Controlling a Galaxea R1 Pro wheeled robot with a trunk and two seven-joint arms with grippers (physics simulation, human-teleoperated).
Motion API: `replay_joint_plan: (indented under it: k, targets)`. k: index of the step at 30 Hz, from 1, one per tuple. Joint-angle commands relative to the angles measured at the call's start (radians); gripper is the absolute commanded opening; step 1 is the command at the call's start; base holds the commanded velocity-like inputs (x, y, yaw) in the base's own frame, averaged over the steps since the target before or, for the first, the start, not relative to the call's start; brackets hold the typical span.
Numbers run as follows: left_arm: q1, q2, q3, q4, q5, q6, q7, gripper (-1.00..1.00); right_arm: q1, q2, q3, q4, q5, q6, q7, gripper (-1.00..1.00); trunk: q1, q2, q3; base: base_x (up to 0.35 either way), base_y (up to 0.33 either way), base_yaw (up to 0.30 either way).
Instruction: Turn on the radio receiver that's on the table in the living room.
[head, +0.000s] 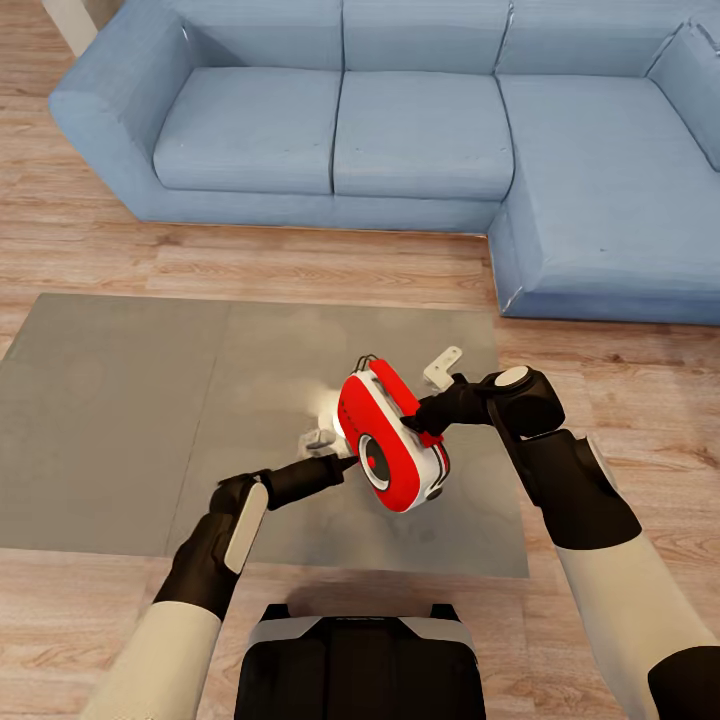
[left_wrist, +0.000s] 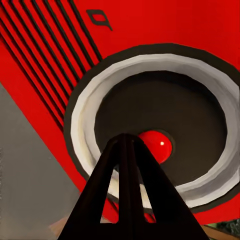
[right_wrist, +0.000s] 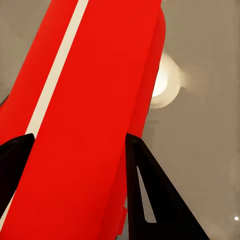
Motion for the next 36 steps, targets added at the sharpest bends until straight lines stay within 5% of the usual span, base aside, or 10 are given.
replay_joint_plan:
  k: [1,10,14,30,35,36]
  targets:
    - [0.0,0.0,0.0,0.003,0.0,-0.002,0.0,-1.0,0.0,0.0,0.0,0.0,-0.007,0.003,0.001,-1.0,0.0,0.0,0.0,0.0,0.0,0.0]
    - [0.0,-0.011,-0.014,0.032,0.0,-0.018,0.001,-1.0,0.0,0.0,0.0,0.0,-0.007,0.003,0.001,-1.0,0.0,0.0,0.0,0.0,0.0,0.0]
    - [0.0,-0.018,-0.095,0.04,0.003,-0.043,0.004,-1.0,0.0,0.0,0.0,0.0,-0.007,0.003,0.0,-1.0,0.0,0.0,0.0,0.0,0.0,0.0]
    - [0.0,-0.018,-0.103,0.023,0.004,-0.039,0.003,-1.0,0.0,0.0,0.0,0.003,-0.002,0.003,0.0,-1.0,0.0,0.0,0.0,0.0,0.0,0.0]
    - [0.0,-0.008,-0.103,-0.113,0.005,0.013,-0.008,-1.0,0.0,0.002,0.0,0.013,0.073,0.003,-0.04,-1.0,0.0,0.0,0.0,0.0,0.0,0.0]
    - [0.0,0.001,-0.1,-0.258,0.003,0.139,-0.011,-1.0,0.0,0.003,0.0,0.014,0.147,0.003,-0.086,-1.0,0.0,0.0,0.0,0.0,0.0,0.0]
